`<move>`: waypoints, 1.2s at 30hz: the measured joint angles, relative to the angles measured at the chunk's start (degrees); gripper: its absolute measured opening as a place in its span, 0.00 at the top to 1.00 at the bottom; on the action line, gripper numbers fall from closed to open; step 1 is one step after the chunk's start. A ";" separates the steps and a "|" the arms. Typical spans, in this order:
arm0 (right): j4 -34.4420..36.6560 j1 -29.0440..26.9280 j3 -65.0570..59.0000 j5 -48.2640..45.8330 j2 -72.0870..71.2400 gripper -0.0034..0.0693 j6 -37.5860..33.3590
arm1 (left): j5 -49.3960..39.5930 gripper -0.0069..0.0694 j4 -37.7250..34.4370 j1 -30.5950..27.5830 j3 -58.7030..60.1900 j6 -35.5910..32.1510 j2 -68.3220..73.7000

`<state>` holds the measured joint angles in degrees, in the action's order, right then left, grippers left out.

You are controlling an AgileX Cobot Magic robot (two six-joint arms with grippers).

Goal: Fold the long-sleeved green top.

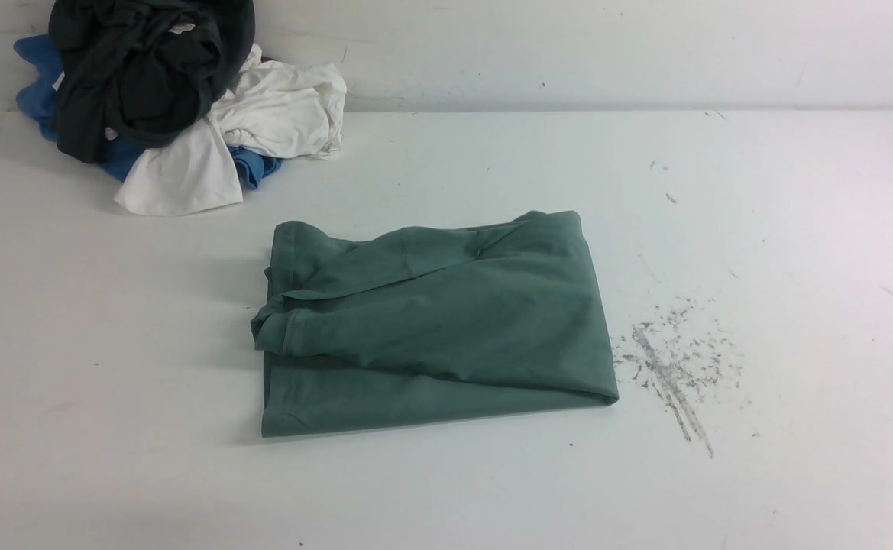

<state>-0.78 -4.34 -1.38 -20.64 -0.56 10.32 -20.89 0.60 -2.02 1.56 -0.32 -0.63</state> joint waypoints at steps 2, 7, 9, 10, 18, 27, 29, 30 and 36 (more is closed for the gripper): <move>0.00 0.00 0.00 0.00 0.00 0.97 0.00 | 0.00 0.91 0.00 0.00 0.00 0.32 0.00; 0.00 0.00 0.00 0.00 0.00 0.97 0.00 | 0.00 0.91 -0.05 0.00 0.00 0.32 0.00; 0.00 0.00 0.00 0.00 0.00 0.97 0.00 | 0.00 0.91 -0.60 0.00 0.00 0.32 0.00; 0.00 0.00 0.00 0.00 0.00 0.97 0.00 | 0.00 0.91 -0.60 0.00 0.00 0.32 0.00; 0.00 0.00 0.00 0.00 0.00 0.97 0.00 | -0.06 0.91 -4.45 0.00 0.00 0.32 0.00; 0.00 0.00 0.00 0.00 0.00 0.97 0.00 | -0.06 0.91 -4.58 0.00 0.00 0.32 0.00; 0.00 0.00 0.00 0.00 0.00 0.97 0.00 | -0.06 0.91 -4.58 0.00 0.00 0.32 0.00; 0.00 0.00 0.00 0.00 0.00 0.97 0.00 | -0.06 0.91 -4.58 0.00 0.00 0.32 0.00; 0.00 0.00 0.00 0.00 0.00 0.97 0.00 | -0.06 0.91 -4.58 0.00 0.00 0.32 0.00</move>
<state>-0.78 -4.34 -1.38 -20.64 -0.56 10.32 -20.95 -3.97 -2.02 1.56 0.00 -0.63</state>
